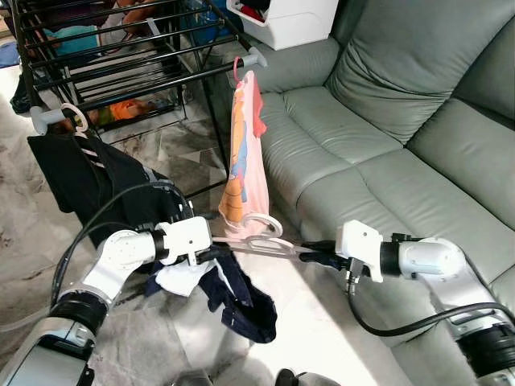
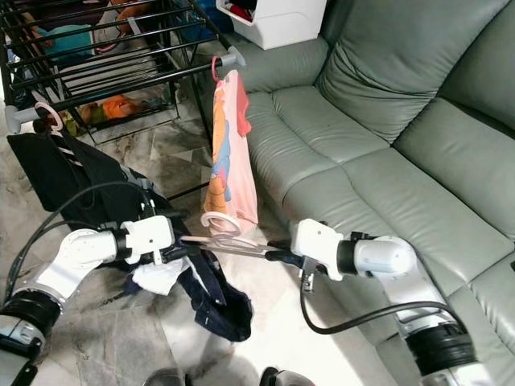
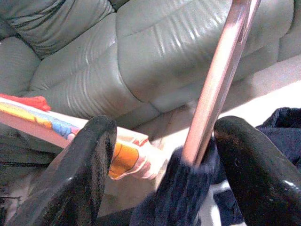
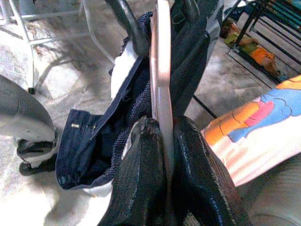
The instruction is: Hang hanger
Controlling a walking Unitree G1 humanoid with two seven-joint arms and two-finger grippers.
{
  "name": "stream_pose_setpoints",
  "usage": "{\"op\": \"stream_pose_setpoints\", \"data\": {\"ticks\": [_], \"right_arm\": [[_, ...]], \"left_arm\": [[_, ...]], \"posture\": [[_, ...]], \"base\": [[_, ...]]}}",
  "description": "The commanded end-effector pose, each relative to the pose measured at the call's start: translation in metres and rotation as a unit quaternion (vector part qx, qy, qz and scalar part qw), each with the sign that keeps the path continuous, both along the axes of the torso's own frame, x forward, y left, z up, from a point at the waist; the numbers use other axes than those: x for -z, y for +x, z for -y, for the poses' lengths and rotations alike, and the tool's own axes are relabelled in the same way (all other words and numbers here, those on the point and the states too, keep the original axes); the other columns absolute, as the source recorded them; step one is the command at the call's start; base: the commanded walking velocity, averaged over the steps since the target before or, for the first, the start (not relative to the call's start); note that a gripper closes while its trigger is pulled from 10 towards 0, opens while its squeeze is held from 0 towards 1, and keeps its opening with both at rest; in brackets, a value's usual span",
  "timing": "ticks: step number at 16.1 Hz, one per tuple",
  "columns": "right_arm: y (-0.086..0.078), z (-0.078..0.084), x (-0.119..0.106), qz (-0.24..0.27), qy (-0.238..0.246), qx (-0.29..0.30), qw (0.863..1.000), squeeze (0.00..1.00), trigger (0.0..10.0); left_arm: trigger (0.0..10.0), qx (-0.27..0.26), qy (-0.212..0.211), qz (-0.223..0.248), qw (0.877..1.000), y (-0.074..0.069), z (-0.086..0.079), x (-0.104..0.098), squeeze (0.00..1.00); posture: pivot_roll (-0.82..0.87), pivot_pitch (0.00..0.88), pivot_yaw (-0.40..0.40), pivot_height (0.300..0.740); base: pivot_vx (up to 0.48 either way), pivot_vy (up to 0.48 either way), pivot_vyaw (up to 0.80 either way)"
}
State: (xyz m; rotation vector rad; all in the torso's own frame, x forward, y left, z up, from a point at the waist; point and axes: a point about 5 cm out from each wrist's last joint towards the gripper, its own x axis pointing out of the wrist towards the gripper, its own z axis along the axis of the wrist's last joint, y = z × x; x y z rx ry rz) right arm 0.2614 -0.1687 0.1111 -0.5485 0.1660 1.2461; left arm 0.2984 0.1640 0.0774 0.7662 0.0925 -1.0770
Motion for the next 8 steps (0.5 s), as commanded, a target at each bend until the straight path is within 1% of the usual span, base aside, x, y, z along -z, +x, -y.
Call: {"op": "stream_pose_setpoints", "data": {"ticks": [1, 2, 3, 4, 5, 7, 8], "right_arm": [[0.004, -0.008, -0.009, 0.030, 0.013, -0.017, 0.999, 0.00, 10.0], [0.008, -0.013, -0.010, 0.047, 0.028, -0.005, 0.998, 0.00, 10.0], [0.009, -0.015, -0.011, 0.053, 0.036, 0.001, 0.998, 0.00, 10.0], [0.011, -0.020, -0.011, 0.064, 0.055, 0.013, 0.996, 0.00, 10.0], [0.012, -0.022, -0.011, 0.072, 0.061, 0.019, 0.995, 0.00, 10.0], [0.013, -0.034, -0.010, 0.099, 0.091, 0.040, 0.990, 0.00, 10.0], [0.012, -0.037, -0.007, 0.100, 0.098, 0.044, 0.989, 0.00, 10.0]], "left_arm": [[10.0, 0.001, 0.008, 0.003, 1.000, 0.001, -0.001, 0.000, 0.00], [3.2, 0.002, 0.005, -0.001, 1.000, 0.001, -0.001, 0.001, 0.00], [2.1, 0.002, 0.004, -0.002, 1.000, 0.001, 0.000, 0.001, 0.00], [0.0, 0.002, 0.003, -0.001, 1.000, 0.002, 0.000, 0.001, 0.00], [0.0, 0.001, 0.002, 0.001, 1.000, 0.003, 0.000, 0.000, 0.00], [0.0, -0.004, 0.004, 0.016, 1.000, 0.008, -0.001, -0.005, 0.00], [0.0, -0.006, 0.004, 0.026, 1.000, 0.012, -0.002, -0.009, 0.00]], "posture": [[-0.05, 0.027, 0.004, 0.740], [-0.05, 0.025, 0.000, 0.740], [-0.05, 0.025, 0.000, 0.740], [-0.05, 0.024, -0.004, 0.740], [-0.05, 0.023, -0.005, 0.740], [-0.05, 0.021, -0.006, 0.740], [-0.05, 0.019, -0.004, 0.740]], "base": [[0.000, 0.000, 0.00], [0.000, 0.000, 0.00], [0.000, 0.000, 0.00], [0.000, 0.000, 0.00], [0.000, 0.000, 0.00], [0.000, 0.000, 0.00], [0.000, 0.000, 0.00]]}}
